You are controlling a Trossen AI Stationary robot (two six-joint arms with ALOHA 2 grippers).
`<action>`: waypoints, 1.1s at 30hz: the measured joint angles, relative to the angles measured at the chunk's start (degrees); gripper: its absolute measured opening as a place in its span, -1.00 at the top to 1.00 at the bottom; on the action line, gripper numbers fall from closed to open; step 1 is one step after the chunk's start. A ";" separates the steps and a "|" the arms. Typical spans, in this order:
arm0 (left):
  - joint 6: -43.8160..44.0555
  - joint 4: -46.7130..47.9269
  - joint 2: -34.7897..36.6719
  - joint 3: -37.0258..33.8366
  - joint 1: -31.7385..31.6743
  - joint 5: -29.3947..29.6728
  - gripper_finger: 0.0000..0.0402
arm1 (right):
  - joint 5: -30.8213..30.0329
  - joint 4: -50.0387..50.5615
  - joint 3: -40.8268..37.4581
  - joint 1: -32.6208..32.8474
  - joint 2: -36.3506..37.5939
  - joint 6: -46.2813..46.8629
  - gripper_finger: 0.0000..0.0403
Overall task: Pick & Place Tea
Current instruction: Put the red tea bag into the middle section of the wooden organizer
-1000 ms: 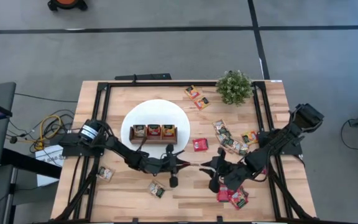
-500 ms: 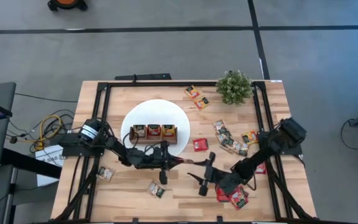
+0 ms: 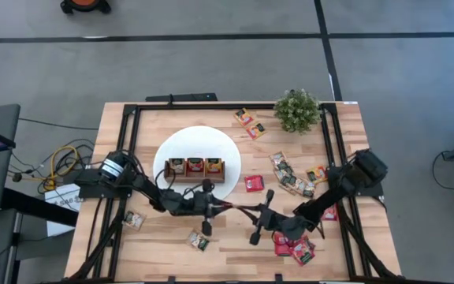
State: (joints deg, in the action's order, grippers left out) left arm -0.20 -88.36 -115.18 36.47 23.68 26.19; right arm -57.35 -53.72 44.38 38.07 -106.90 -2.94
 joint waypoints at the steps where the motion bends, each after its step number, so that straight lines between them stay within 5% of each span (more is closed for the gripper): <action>1: -1.75 3.20 0.71 0.00 0.06 1.22 0.86 | 0.04 4.09 0.00 0.06 1.63 2.11 0.95; 4: -3.05 19.42 4.82 -0.02 0.03 5.18 0.65 | 3.20 21.27 0.04 0.04 8.27 12.49 0.99; 7: -1.45 36.50 10.71 1.31 -0.19 9.00 0.41 | 12.48 40.13 1.26 -2.34 14.01 26.01 0.99; 11: -0.77 47.50 14.84 3.89 -0.08 12.58 0.17 | 23.36 52.74 3.13 -6.83 15.86 32.85 1.00; 18: 1.03 50.45 15.32 4.88 -0.38 8.85 0.15 | 28.23 49.84 3.26 -9.12 10.22 34.47 0.94; 23: 5.19 65.17 14.19 10.96 -1.51 8.70 0.22 | 30.54 48.81 3.28 -10.73 5.81 41.52 0.68; 27: 8.44 75.63 10.75 16.49 -2.03 8.04 0.36 | 30.60 49.25 3.26 -13.14 2.64 44.38 0.45; 33: 6.51 75.32 2.28 21.11 -2.89 8.50 0.69 | 35.11 50.83 3.30 -13.36 2.20 43.21 0.30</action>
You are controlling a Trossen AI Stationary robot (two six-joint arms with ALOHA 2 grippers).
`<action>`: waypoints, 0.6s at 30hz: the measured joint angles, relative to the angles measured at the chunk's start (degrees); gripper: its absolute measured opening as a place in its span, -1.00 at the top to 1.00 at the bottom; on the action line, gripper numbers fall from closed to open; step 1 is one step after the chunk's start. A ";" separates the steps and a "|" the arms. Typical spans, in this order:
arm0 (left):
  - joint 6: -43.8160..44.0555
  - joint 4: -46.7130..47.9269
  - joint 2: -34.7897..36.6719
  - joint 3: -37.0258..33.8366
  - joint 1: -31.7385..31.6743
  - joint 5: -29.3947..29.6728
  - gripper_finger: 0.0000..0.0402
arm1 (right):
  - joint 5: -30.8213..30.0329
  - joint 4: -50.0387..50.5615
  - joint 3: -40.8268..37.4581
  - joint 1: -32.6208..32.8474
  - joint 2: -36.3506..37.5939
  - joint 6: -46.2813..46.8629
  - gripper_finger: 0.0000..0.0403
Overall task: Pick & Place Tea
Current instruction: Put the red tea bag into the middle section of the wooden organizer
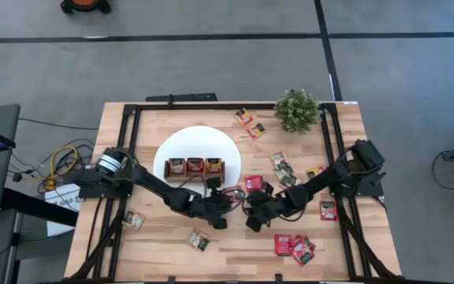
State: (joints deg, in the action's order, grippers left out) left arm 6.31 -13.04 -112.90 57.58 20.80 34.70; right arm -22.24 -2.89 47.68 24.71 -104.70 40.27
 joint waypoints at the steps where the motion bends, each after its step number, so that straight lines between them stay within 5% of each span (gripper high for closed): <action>1: -0.35 -0.26 -1.26 0.81 -0.11 0.04 0.74 | 0.32 1.49 -0.04 0.59 0.79 -0.02 0.30; 6: 0.51 2.44 -4.75 4.74 -0.17 -0.98 0.91 | 0.44 6.58 -0.07 4.56 4.98 -0.17 0.31; 11: 2.44 3.48 -4.31 9.04 0.96 -8.55 0.96 | -0.49 8.96 -0.06 8.32 6.90 -0.22 0.36; 18: 4.56 16.28 -2.97 12.57 0.29 5.42 1.00 | -3.66 8.61 -0.09 9.51 6.35 -0.27 0.40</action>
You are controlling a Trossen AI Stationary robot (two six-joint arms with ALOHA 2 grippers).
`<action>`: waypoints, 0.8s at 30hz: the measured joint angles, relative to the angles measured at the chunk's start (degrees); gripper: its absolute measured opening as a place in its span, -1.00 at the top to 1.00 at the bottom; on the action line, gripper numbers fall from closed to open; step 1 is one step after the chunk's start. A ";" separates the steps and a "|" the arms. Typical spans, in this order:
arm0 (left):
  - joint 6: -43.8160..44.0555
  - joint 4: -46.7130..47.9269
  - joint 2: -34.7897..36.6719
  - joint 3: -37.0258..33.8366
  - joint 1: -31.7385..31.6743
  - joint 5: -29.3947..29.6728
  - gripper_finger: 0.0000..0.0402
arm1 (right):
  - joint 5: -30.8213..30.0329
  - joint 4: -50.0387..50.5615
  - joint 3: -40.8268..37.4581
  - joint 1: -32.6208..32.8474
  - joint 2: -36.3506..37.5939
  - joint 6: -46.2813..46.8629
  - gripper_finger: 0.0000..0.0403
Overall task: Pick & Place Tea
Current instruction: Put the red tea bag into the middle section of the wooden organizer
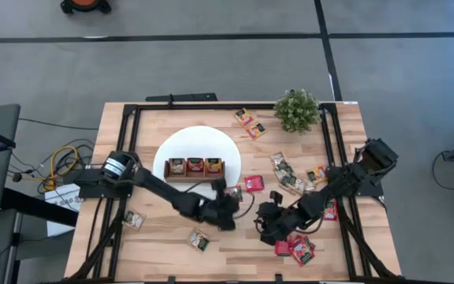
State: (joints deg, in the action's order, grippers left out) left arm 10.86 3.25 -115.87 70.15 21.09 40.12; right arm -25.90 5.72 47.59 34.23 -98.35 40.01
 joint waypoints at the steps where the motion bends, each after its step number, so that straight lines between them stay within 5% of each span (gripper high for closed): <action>1: 0.90 1.54 -0.22 -0.04 -0.86 -0.05 1.00 | 0.01 -0.15 0.00 -0.27 0.00 -0.01 0.40; 7: 3.11 5.97 -4.26 -0.11 -4.01 0.22 1.00 | 0.22 -0.64 0.04 -1.36 0.02 0.00 0.39; 17: 9.90 6.29 -0.64 0.24 -1.14 -11.30 1.00 | 0.08 -0.59 0.02 -1.36 0.00 0.12 0.39; 24: 7.01 8.25 5.47 0.48 2.51 -4.07 1.00 | -2.19 -4.69 0.00 -0.86 -0.44 0.19 0.39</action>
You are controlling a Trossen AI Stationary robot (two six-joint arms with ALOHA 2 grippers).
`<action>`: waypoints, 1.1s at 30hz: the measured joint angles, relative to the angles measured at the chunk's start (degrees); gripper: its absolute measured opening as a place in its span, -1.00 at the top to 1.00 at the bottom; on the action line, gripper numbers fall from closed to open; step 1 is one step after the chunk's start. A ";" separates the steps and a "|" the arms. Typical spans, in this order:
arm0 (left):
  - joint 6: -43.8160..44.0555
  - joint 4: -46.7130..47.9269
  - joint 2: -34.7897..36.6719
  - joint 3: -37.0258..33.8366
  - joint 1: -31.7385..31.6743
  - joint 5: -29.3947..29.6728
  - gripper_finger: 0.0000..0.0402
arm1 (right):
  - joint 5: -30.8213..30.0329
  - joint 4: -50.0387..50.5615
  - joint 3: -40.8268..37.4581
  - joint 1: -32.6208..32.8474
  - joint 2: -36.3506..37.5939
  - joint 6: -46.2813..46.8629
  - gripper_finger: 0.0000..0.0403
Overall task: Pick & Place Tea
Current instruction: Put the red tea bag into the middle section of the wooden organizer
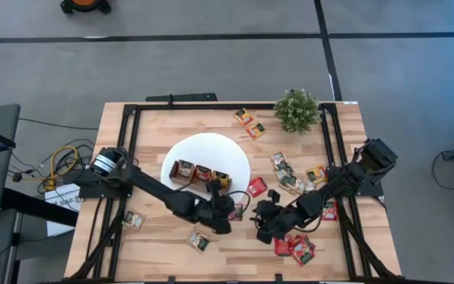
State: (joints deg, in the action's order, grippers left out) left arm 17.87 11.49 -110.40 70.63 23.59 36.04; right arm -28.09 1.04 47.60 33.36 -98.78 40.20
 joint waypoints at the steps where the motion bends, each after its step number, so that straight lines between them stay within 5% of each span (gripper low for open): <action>1: -0.23 1.05 0.25 0.00 0.54 -0.19 1.00 | 0.01 -1.20 0.00 0.27 0.00 -0.70 0.39; 5: 1.41 8.77 0.52 0.00 1.57 -0.40 1.00 | 2.38 -9.37 0.06 -0.07 -1.45 -5.68 0.39; 9: 9.07 20.19 1.37 -0.05 2.34 6.16 1.00 | 2.80 -14.20 0.26 -5.49 -5.23 -6.07 0.47; 16: 26.15 39.51 7.34 -0.09 5.15 9.22 1.00 | 11.77 -14.38 0.54 -16.73 -9.60 -5.37 0.96; 33: 36.99 42.59 7.69 -0.09 10.93 11.02 1.00 | 23.34 -13.75 4.76 -30.82 -12.83 -22.95 0.99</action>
State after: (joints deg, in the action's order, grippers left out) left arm 54.87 54.08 -102.72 70.54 34.53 47.06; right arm -4.74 -12.71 52.35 2.55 -111.61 17.25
